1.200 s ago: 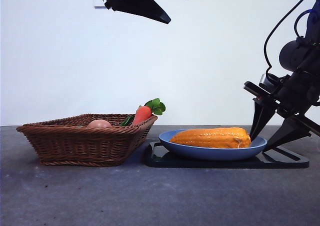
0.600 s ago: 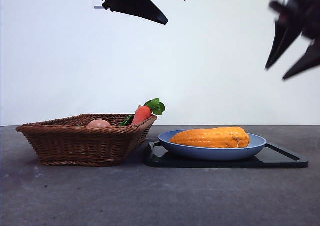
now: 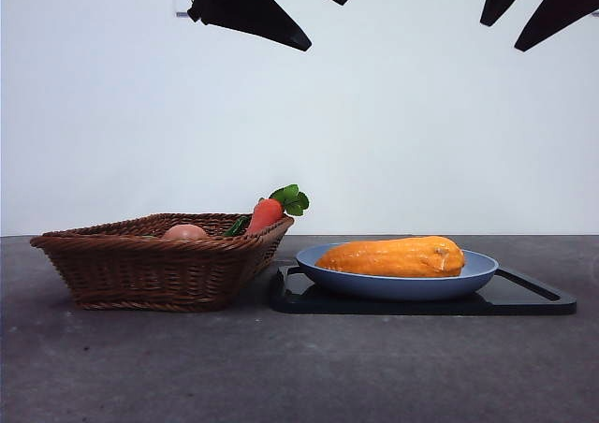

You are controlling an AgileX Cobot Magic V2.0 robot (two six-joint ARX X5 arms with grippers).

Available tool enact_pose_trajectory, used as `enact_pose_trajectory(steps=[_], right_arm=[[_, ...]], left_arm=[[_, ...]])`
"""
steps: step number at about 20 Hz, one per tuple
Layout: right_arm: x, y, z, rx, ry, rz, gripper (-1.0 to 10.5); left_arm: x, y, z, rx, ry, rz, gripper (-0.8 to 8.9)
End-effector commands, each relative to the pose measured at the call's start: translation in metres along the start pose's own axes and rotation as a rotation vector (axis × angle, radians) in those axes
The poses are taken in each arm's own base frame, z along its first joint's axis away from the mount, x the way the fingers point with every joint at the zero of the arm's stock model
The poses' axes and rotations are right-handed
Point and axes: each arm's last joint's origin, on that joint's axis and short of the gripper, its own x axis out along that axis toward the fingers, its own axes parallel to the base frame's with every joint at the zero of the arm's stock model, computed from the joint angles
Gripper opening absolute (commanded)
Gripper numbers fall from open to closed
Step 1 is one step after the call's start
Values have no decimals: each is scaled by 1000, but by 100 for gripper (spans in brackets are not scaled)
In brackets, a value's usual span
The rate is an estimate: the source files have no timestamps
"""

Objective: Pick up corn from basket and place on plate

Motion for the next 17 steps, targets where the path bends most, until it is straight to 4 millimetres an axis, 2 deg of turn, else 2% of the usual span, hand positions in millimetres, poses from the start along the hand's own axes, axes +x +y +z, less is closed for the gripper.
enact_pose_trajectory(steps=[1,5,8,17], right_arm=[[14,4,-6,-39,42,4,149],[37,2,-21,-51,89,18,0],[48,-2,-30,-42,104,20,3],[48,-2,-29,-33,99,16,3]], left_arm=[[-3,-3,5,9,-10,-5,213],[-3,-3,3,-3,12,-6,3],[-3,-3,2,-4,14,-6,7],[-3,-3,3,1,6,-6,7]])
